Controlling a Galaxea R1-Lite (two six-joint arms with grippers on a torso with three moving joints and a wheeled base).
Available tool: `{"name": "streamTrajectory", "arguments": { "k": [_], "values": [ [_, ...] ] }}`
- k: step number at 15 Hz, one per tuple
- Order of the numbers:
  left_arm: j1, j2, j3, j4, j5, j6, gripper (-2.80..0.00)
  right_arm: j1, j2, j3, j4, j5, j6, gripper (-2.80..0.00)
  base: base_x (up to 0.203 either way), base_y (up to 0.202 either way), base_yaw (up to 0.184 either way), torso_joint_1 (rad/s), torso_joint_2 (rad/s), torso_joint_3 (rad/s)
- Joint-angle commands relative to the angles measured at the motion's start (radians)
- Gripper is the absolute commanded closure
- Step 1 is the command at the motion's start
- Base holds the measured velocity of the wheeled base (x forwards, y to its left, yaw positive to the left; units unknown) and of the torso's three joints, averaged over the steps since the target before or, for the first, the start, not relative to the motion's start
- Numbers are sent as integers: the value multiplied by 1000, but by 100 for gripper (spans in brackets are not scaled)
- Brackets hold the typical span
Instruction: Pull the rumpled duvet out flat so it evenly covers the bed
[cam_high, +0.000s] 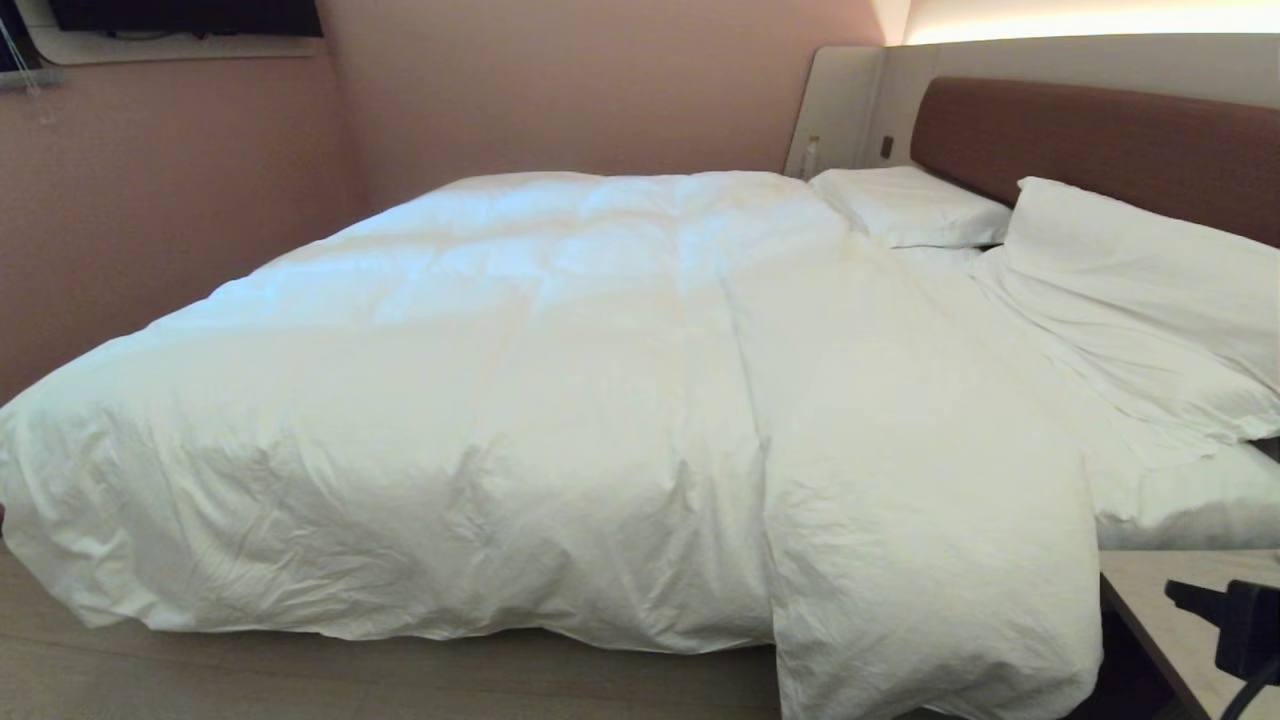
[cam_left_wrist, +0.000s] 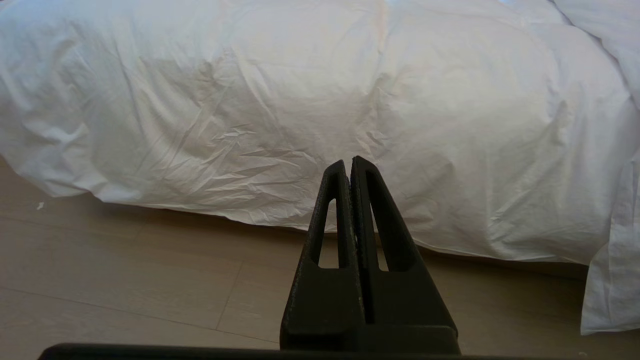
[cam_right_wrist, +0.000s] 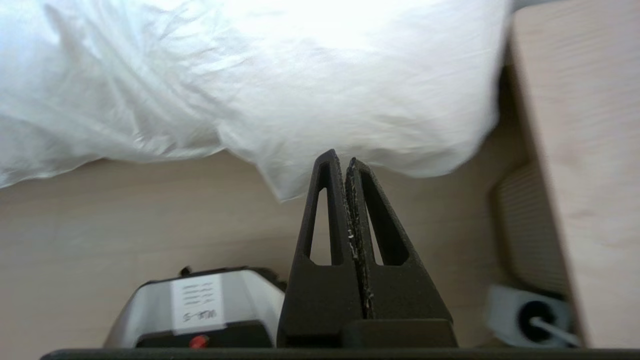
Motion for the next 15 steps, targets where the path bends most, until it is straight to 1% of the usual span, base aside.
{"name": "streamTrajectory", "arguments": {
  "k": [1, 3, 9, 12, 15],
  "values": [
    [0, 0, 0, 0, 1, -1, 0, 0, -132, -1, 107, -32, -10, 0, 0, 0, 0, 0, 0, 0],
    [0, 0, 0, 0, 1, 1, 0, 0, -246, -13, 191, -38, -20, 0, 0, 0, 0, 0, 0, 0],
    [0, 0, 0, 0, 1, 4, 0, -7, -560, -119, 513, -50, -32, 0, 0, 0, 0, 0, 0, 0],
    [0, 0, 0, 0, -1, 5, 0, -9, -707, -127, 595, -108, -34, 0, 0, 0, 0, 0, 0, 0],
    [0, 0, 0, 0, 1, 4, 0, -10, -791, -132, 639, -131, -33, 0, 0, 0, 0, 0, 0, 0]
  ]
}}
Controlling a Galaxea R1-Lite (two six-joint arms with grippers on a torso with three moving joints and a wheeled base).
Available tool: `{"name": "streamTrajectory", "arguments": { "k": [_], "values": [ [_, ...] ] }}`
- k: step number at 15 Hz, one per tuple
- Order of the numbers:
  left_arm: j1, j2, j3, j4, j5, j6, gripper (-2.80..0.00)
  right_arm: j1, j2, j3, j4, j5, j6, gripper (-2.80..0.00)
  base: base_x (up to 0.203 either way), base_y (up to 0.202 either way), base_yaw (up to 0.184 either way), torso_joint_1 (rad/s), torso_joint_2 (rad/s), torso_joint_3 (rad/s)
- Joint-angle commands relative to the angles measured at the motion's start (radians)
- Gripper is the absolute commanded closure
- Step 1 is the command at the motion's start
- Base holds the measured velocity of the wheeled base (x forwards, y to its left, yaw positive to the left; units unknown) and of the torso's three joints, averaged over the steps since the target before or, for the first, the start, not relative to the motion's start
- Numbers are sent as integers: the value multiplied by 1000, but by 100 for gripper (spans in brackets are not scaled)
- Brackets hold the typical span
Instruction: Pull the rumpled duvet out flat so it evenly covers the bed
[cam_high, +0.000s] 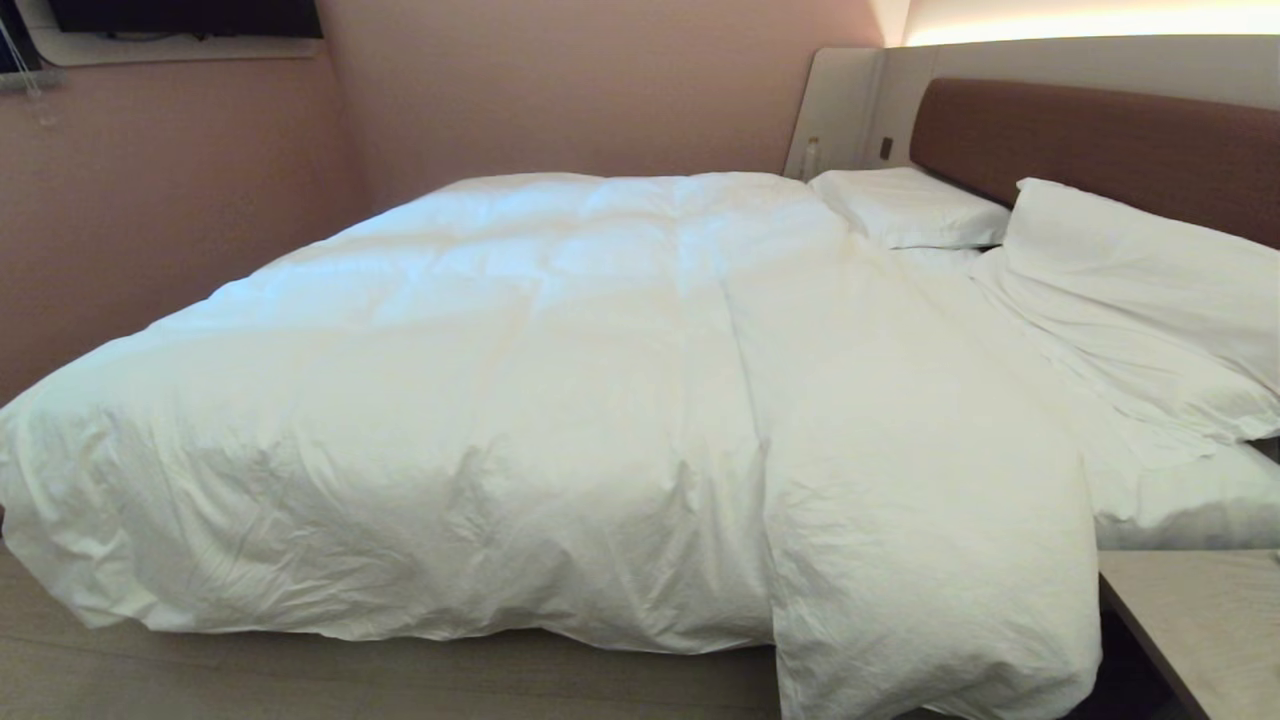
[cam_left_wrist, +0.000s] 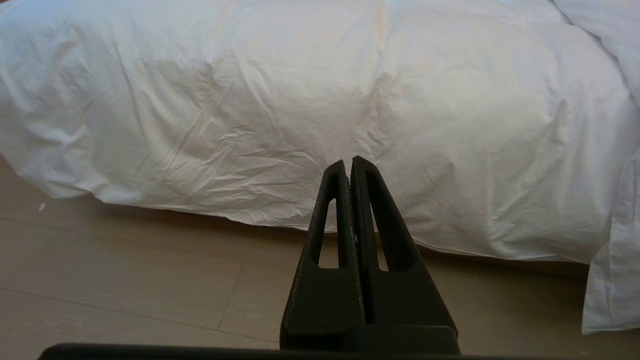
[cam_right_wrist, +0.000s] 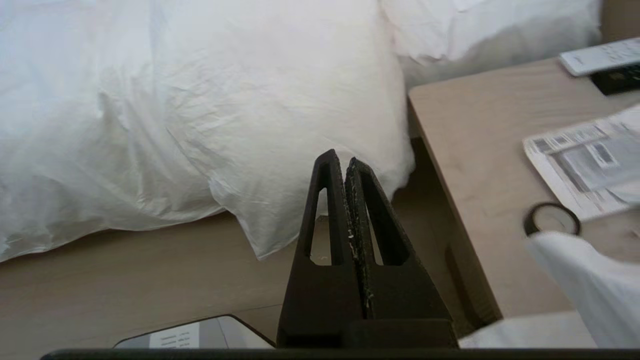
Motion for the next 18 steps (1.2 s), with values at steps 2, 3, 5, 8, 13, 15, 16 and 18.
{"name": "streamTrajectory", "arguments": {
  "k": [2, 3, 5, 8, 13, 15, 16, 18],
  "values": [
    [0, 0, 0, -2, 1, 0, 0, 6, -107, -4, 111, -38, 0, 0, 0, 0, 0, 0, 0, 0],
    [0, 0, 0, 0, 1, 0, 0, 8, -137, -10, 111, -41, -3, 0, 0, 0, 0, 0, 0, 0],
    [0, 0, 0, 0, -1, 0, 0, 9, -182, -19, 112, -43, -15, 0, 0, 0, 0, 0, 0, 0],
    [0, 0, 0, 0, -1, 2, 0, 10, -244, -16, 113, -45, -43, 0, 0, 0, 0, 0, 0, 0],
    [0, 0, 0, 0, -1, 5, 0, 11, -277, -13, 20, -94, -80, 0, 0, 0, 0, 0, 0, 0],
    [0, 0, 0, 1, -4, 5, 0, 12, -277, 52, -92, -87, -123, 0, 0, 0, 0, 0, 0, 0],
    [0, 0, 0, 1, -4, 5, 0, 12, -277, 101, -161, -77, -151, 0, 0, 0, 0, 0, 0, 0],
    [0, 0, 0, 0, -4, 5, 0, 12, -277, 162, -281, -42, -198, 0, 0, 0, 0, 0, 0, 0]
  ]
}}
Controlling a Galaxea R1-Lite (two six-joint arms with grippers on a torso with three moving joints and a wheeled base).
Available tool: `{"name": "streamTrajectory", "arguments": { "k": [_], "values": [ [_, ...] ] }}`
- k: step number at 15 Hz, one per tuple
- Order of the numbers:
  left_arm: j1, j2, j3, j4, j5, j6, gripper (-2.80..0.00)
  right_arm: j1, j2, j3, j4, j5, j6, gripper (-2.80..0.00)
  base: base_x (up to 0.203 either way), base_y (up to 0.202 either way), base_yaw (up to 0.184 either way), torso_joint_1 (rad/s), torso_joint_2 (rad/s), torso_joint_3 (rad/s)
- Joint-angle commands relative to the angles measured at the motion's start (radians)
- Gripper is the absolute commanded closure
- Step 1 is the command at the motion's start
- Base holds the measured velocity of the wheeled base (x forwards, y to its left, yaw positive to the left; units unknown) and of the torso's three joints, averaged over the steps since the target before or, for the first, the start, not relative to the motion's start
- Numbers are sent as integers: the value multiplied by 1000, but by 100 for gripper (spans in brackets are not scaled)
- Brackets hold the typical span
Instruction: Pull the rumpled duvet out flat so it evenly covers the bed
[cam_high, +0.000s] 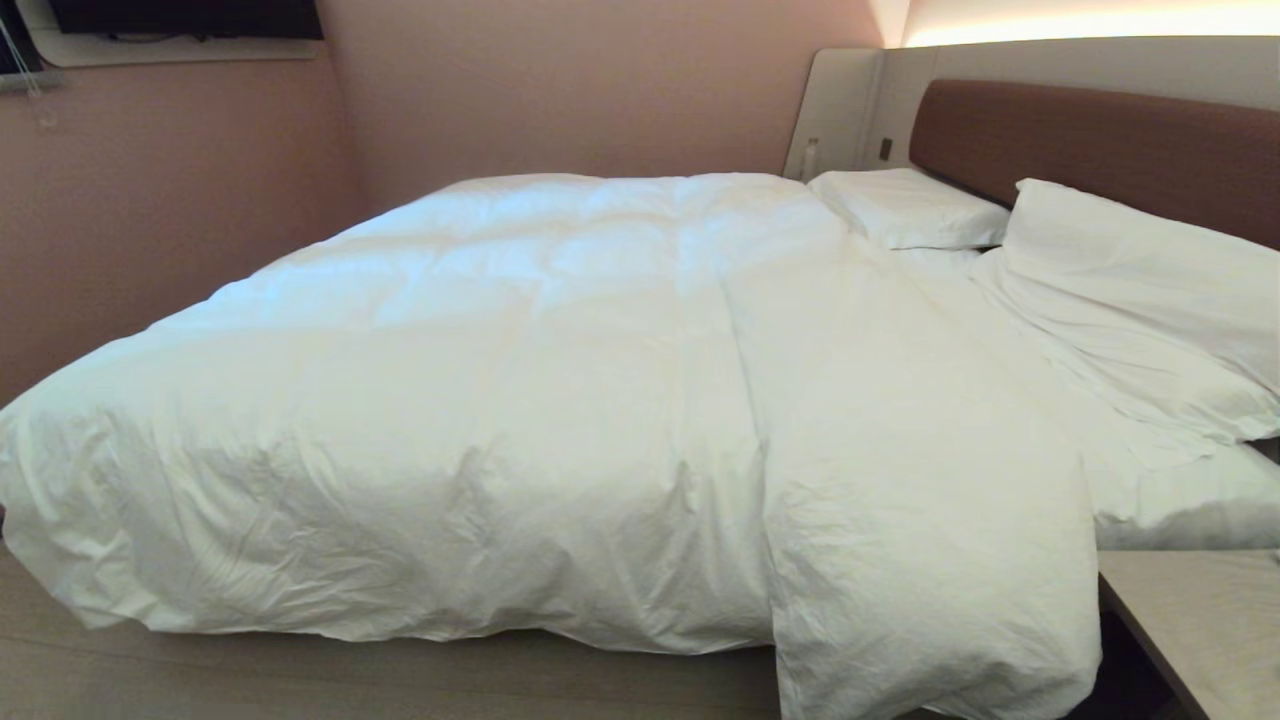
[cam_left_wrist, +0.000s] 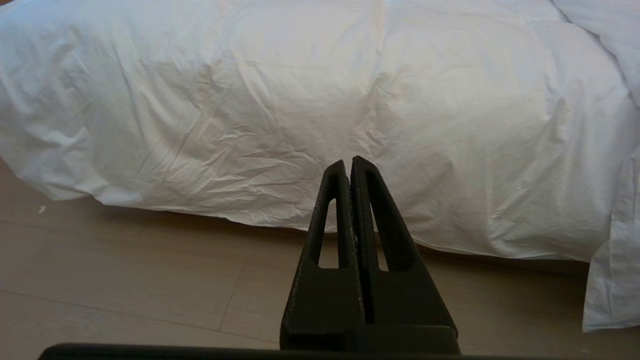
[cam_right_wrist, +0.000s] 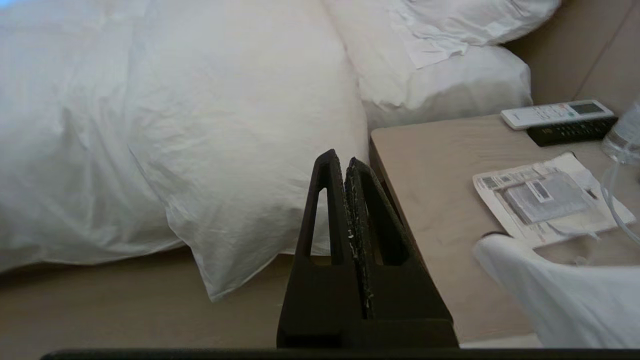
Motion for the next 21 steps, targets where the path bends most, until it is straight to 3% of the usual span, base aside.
{"name": "streamTrajectory", "arguments": {
  "k": [1, 4, 7, 13, 17, 21],
  "values": [
    [0, 0, 0, -1, 1, -2, 0, 0, -1, 87, -328, 36, -70, 0, 0, 0, 0, 0, 0, 0],
    [0, 0, 0, -1, -1, 0, 0, 0, -1, 296, -516, 104, -148, 0, 0, 0, 0, 0, 0, 0],
    [0, 0, 0, 1, -1, 0, 0, 1, -1, 379, -540, 133, -157, 0, 0, 0, 0, 0, 0, 0],
    [0, 0, 0, -1, -1, 0, 0, 1, -1, 415, -523, 200, -139, 0, 0, 0, 0, 0, 0, 0],
    [0, 0, 0, -1, -1, 0, 0, 0, -1, 413, -438, 222, -116, 0, 0, 0, 0, 0, 0, 0],
    [0, 0, 0, -1, -1, 0, 0, 1, -1, 413, -436, 216, -42, 0, 0, 0, 0, 0, 0, 0]
  ]
}}
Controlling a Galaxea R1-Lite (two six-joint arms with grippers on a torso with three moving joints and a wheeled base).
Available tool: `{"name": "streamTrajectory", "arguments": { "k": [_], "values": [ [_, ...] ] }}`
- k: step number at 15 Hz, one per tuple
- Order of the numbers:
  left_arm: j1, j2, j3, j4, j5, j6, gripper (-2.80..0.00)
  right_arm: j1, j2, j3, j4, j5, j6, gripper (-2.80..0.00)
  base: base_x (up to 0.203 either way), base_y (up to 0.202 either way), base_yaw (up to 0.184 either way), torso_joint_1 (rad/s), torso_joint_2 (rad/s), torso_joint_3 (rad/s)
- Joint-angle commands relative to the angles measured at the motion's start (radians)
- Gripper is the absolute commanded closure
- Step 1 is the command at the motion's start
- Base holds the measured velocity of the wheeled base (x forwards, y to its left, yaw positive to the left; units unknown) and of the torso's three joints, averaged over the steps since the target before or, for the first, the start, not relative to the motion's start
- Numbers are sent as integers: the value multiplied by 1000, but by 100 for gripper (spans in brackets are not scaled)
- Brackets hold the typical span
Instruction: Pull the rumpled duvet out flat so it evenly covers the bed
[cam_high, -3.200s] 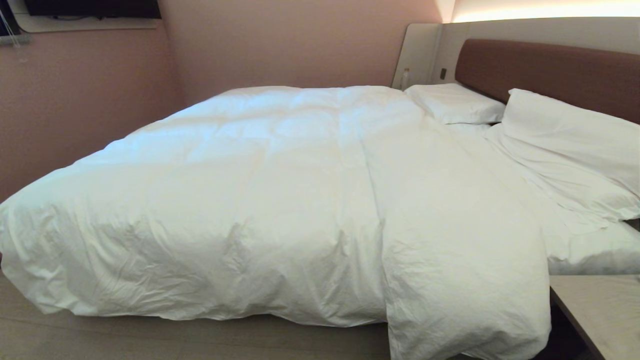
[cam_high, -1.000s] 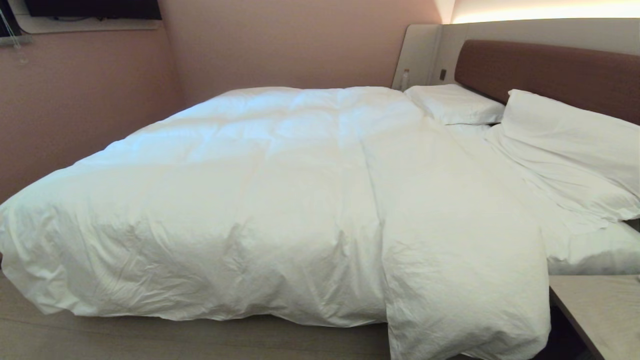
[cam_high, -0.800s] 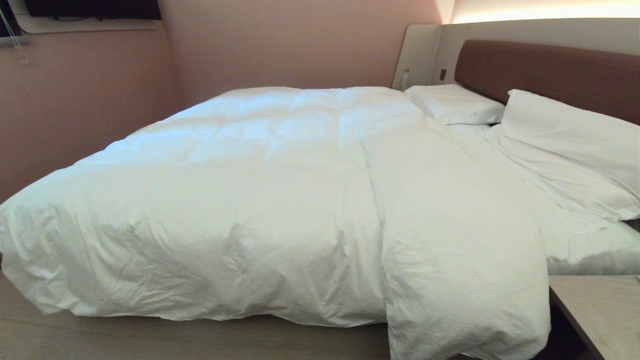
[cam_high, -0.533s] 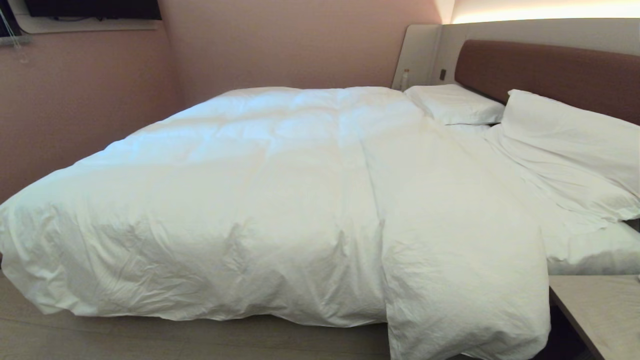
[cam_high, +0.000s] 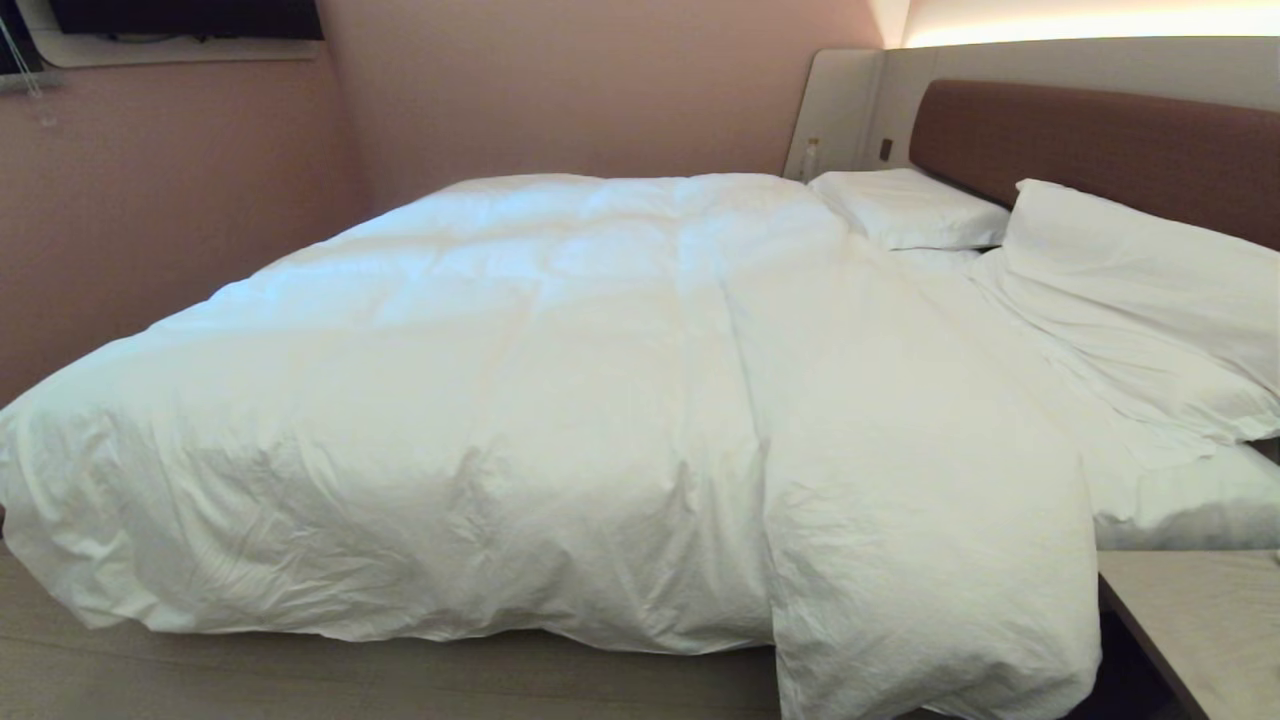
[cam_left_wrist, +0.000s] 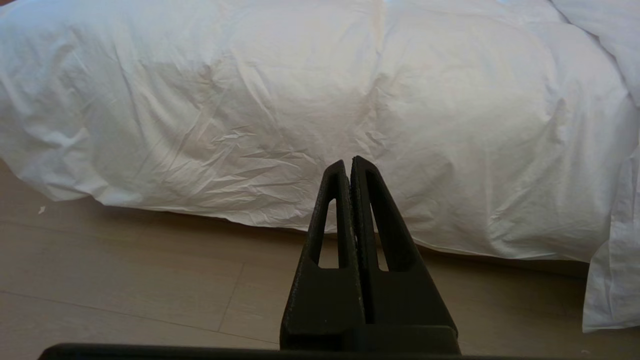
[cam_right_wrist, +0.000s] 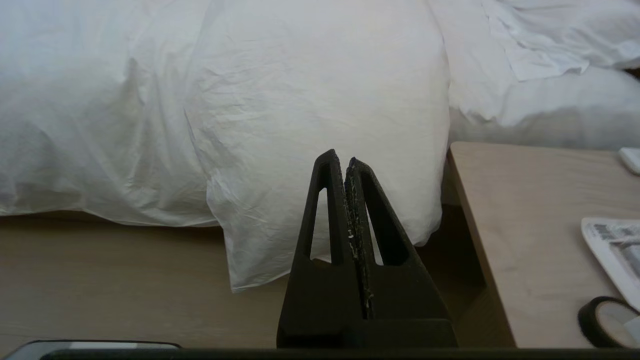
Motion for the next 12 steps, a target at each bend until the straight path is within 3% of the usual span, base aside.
{"name": "streamTrajectory", "arguments": {
  "k": [1, 12],
  "values": [
    [0, 0, 0, 0, 0, -1, 0, 0, 0, 2, -4, -9, 49, 0, 0, 0, 0, 0, 0, 0],
    [0, 0, 0, 0, 0, -2, 0, 0, 0, 4, -8, -9, 49, 0, 0, 0, 0, 0, 0, 0]
  ]
}}
